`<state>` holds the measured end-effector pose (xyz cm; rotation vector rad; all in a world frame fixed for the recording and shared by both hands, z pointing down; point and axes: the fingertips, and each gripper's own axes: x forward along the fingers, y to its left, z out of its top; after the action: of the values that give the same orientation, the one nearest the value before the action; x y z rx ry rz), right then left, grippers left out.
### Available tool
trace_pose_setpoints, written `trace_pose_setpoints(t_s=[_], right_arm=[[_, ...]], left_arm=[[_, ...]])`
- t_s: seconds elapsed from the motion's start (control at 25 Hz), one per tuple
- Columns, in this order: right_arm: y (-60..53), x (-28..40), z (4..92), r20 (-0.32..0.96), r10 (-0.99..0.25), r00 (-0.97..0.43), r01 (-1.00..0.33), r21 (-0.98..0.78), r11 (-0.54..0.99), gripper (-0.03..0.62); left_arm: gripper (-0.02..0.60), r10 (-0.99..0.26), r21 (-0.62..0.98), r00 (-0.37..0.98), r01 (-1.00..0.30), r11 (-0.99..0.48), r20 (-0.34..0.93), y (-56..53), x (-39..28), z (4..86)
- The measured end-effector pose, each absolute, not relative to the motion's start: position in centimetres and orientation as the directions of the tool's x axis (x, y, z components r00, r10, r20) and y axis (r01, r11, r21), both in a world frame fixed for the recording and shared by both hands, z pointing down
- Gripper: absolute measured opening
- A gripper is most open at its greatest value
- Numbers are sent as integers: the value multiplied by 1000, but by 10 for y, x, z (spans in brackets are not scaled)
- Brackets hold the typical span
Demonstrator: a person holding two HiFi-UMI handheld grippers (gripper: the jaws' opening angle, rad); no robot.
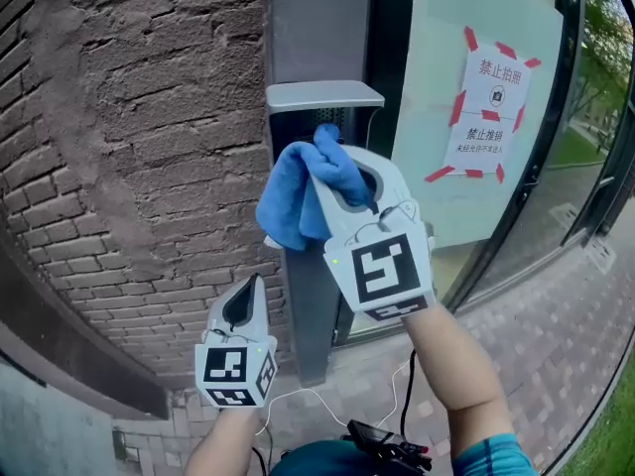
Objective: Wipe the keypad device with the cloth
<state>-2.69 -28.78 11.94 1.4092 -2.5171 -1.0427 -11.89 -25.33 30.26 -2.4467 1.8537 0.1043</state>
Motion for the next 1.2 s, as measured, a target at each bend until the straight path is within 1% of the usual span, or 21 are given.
trace_pose_setpoints(t_s=[0.08,0.2,0.44,0.6,0.72,0.8,0.88,1.08,1.12,1.2], right_arm=[[-297,-25,102,-277,-776,-567,-718,628,300,67],[-311,-25,117,-249,-791,-558,-700,654,288,69],[-317,-35,207,-135,-809,-573,-635,697,333,67],[-316,-43,256,-42,-801,-597,-581,711,396,67],[-315,-42,277,20,-795,-606,-561,697,446,67],[-314,-38,275,38,-788,-614,-566,675,473,67],[-313,-30,251,-12,-787,-616,-607,644,466,67],[-301,-8,142,-282,-775,-566,-743,581,332,67],[-299,-5,125,-318,-772,-551,-761,571,308,67],[-301,-3,106,-339,-776,-531,-771,574,276,67]], left_arm=[[-8,-957,-18,271,-963,-270,-107,-253,-117,299],[-8,-960,-14,258,-966,-258,-109,-251,-120,299],[-8,-966,3,249,-968,-249,-66,-255,-123,318],[-8,-965,12,262,-965,-262,-33,-260,-116,332],[-8,-961,12,275,-961,-275,-13,-262,-111,340],[-8,-960,13,278,-960,-278,-9,-264,-110,342],[-8,-960,11,280,-960,-280,-15,-265,-109,339],[-8,-956,-4,289,-957,-289,-60,-268,-106,319],[-8,-954,-6,291,-957,-291,-68,-267,-105,315],[-8,-953,-9,294,-956,-295,-76,-268,-103,312]])
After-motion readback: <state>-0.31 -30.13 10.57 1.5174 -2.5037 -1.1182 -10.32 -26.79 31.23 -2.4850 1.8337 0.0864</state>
